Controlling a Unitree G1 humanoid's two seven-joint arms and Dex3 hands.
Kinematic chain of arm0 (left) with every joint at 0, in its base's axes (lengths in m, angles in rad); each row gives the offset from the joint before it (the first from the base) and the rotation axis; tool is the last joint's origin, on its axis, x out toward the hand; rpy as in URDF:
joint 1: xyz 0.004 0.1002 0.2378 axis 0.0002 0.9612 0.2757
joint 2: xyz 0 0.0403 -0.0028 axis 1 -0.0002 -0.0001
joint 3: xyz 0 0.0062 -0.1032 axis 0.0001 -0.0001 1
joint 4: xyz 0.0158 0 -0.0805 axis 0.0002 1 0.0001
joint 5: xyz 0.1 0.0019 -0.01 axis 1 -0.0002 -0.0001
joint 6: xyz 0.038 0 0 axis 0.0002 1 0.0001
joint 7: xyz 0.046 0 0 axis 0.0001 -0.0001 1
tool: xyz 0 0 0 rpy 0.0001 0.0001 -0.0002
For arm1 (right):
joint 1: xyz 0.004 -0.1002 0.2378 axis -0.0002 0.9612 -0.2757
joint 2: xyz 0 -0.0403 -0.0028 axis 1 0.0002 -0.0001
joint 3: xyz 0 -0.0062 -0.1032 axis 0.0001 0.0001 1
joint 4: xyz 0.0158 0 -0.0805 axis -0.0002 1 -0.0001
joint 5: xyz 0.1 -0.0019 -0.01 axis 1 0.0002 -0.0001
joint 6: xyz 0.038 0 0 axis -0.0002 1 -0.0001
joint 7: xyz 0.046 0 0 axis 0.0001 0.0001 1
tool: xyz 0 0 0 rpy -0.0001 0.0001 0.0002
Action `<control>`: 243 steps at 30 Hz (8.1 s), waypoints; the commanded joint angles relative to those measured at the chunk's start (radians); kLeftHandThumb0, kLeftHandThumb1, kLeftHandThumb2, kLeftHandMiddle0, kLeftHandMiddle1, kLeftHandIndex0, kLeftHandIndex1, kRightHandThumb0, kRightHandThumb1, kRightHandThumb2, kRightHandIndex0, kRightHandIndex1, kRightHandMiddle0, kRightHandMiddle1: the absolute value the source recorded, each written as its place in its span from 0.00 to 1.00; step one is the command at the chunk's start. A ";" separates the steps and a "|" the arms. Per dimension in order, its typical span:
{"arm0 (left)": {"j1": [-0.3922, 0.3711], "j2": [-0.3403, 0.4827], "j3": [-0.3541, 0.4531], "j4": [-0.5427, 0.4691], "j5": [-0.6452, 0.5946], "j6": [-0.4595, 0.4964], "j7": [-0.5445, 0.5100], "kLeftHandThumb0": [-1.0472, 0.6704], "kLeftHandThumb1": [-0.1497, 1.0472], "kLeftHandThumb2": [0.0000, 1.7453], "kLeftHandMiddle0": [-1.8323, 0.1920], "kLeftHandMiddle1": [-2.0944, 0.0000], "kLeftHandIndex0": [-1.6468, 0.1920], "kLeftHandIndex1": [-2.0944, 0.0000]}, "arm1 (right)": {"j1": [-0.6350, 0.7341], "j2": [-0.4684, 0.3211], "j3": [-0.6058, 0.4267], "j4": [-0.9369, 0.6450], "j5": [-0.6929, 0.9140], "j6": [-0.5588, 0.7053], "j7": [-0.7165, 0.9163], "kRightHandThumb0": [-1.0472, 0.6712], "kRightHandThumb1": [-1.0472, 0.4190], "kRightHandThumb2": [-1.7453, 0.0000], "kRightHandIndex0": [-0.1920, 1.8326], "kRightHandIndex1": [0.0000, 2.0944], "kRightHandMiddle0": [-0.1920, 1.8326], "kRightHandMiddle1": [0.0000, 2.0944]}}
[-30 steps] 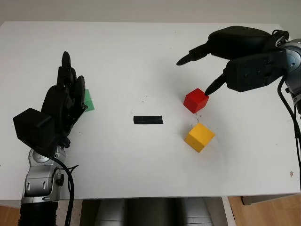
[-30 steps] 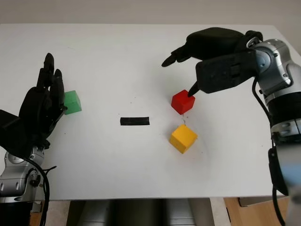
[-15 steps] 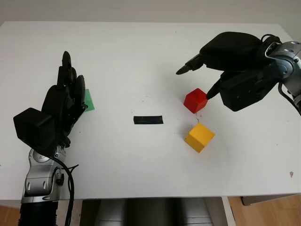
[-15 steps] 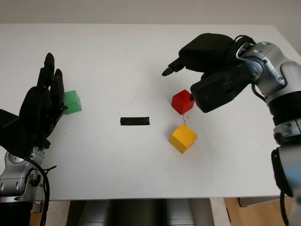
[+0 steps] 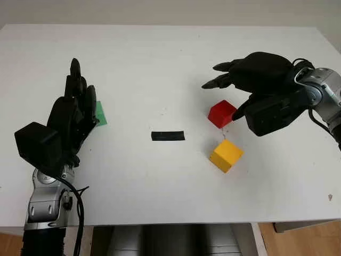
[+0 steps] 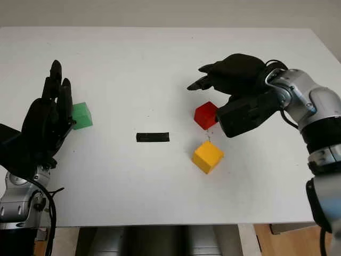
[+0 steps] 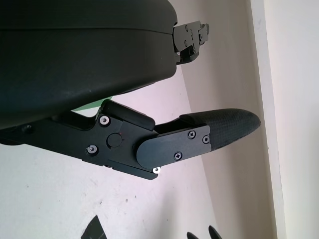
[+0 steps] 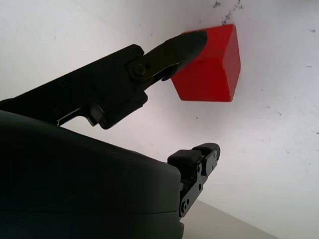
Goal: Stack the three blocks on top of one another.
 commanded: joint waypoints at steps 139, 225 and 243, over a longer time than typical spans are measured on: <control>-0.001 0.002 -0.003 -0.009 -0.006 0.003 -0.023 0.16 1.00 0.37 1.00 1.00 1.00 1.00 | 0.287 0.409 -0.160 -0.217 0.500 0.310 0.187 0.42 0.12 0.97 0.24 0.01 0.29 0.80; -0.004 0.001 0.006 -0.025 -0.011 0.005 -0.013 0.16 1.00 0.38 1.00 1.00 1.00 1.00 | 0.604 -0.238 -0.467 -0.872 0.553 0.114 0.479 0.30 0.21 0.98 0.22 0.02 0.35 0.03; -0.003 0.005 0.006 -0.026 -0.011 0.008 -0.015 0.16 1.00 0.38 1.00 1.00 1.00 1.00 | 0.627 -0.146 -0.332 -0.707 0.328 -0.030 0.282 0.31 0.21 0.97 0.18 0.02 0.35 0.03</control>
